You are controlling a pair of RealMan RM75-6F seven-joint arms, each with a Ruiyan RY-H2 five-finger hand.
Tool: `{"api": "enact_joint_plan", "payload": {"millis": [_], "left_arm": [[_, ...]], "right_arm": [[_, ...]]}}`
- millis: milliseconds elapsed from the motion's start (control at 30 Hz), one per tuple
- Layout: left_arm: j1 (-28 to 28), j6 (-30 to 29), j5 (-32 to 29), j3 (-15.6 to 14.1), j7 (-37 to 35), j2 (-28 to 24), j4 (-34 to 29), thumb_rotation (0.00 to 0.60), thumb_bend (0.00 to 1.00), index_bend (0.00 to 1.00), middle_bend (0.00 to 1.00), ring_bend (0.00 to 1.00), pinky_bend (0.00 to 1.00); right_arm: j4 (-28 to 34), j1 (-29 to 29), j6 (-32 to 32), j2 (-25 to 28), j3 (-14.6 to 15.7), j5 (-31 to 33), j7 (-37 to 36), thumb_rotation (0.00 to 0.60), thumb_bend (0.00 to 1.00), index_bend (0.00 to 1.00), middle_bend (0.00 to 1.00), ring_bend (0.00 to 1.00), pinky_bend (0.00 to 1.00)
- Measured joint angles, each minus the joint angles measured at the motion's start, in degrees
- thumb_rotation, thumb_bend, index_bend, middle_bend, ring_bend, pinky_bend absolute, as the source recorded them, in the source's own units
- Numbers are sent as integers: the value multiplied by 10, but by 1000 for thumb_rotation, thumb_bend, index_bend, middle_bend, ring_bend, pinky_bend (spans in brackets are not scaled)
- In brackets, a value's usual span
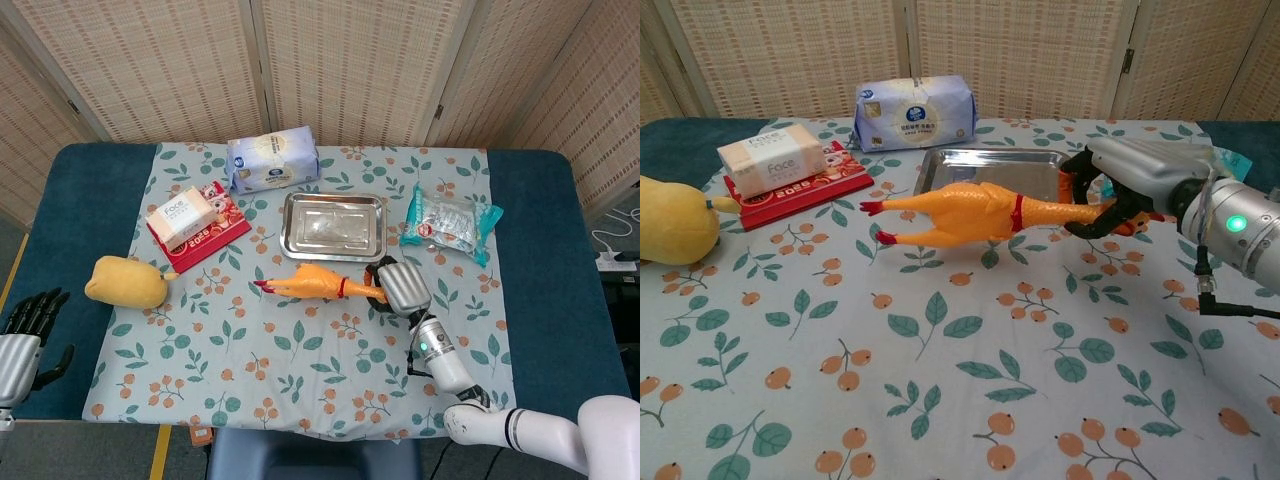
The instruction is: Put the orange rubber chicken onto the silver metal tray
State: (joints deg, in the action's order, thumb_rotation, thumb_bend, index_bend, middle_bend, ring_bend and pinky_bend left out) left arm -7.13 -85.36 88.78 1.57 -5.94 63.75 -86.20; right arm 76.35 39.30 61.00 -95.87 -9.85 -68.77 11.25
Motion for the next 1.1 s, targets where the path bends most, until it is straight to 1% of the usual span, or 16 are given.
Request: {"api": "enact_joint_plan", "payload": {"millis": [167, 267, 400, 567, 667, 733, 867, 933, 1033, 1100], "left_arm": [[-2, -4, 5, 2, 5, 10, 10, 600, 448, 0, 0, 0, 71], [-6, -8, 14, 3, 8, 15, 12, 600, 448, 0, 0, 0, 75], [-17, -10, 36, 5, 13, 15, 5, 600, 447, 0, 0, 0, 85], [-44, 8, 59, 9, 33, -4, -44, 600, 447, 0, 0, 0, 103], [-67, 37, 68, 12, 54, -18, -91, 600, 446, 0, 8, 6, 124], [-86, 69, 68, 15, 64, -26, -127, 600, 445, 0, 19, 18, 133], [-122, 135, 49, 22, 77, -39, -205, 600, 443, 0, 41, 67, 183], [-140, 165, 36, 27, 91, -42, -245, 600, 442, 0, 44, 69, 188], [-158, 185, 19, 36, 127, -39, -276, 600, 441, 0, 57, 69, 188], [-169, 194, 2, 43, 151, -31, -285, 600, 440, 0, 59, 69, 188]], "right_arm": [[0, 1, -18, 29, 6, -55, -108, 600, 510, 909, 689, 926, 1000], [9, 3, -32, 55, 9, -78, -155, 600, 509, 910, 689, 926, 1000], [30, 9, -49, 92, 12, -98, -175, 600, 510, 910, 689, 926, 1000], [66, 17, -61, 117, 6, -103, -184, 600, 510, 911, 689, 926, 1000], [88, 25, -72, 125, -1, -97, -175, 600, 510, 911, 689, 926, 1000], [96, 30, -76, 127, -4, -92, -161, 600, 509, 911, 689, 926, 1000], [116, 41, -81, 124, -14, -71, -110, 600, 509, 911, 689, 926, 1000], [123, 46, -82, 118, -20, -56, -86, 600, 509, 911, 689, 926, 1000], [131, 55, -79, 103, -29, -31, -46, 600, 509, 911, 689, 926, 1000], [136, 62, -77, 90, -36, -11, -19, 600, 509, 912, 689, 926, 1000]]}}
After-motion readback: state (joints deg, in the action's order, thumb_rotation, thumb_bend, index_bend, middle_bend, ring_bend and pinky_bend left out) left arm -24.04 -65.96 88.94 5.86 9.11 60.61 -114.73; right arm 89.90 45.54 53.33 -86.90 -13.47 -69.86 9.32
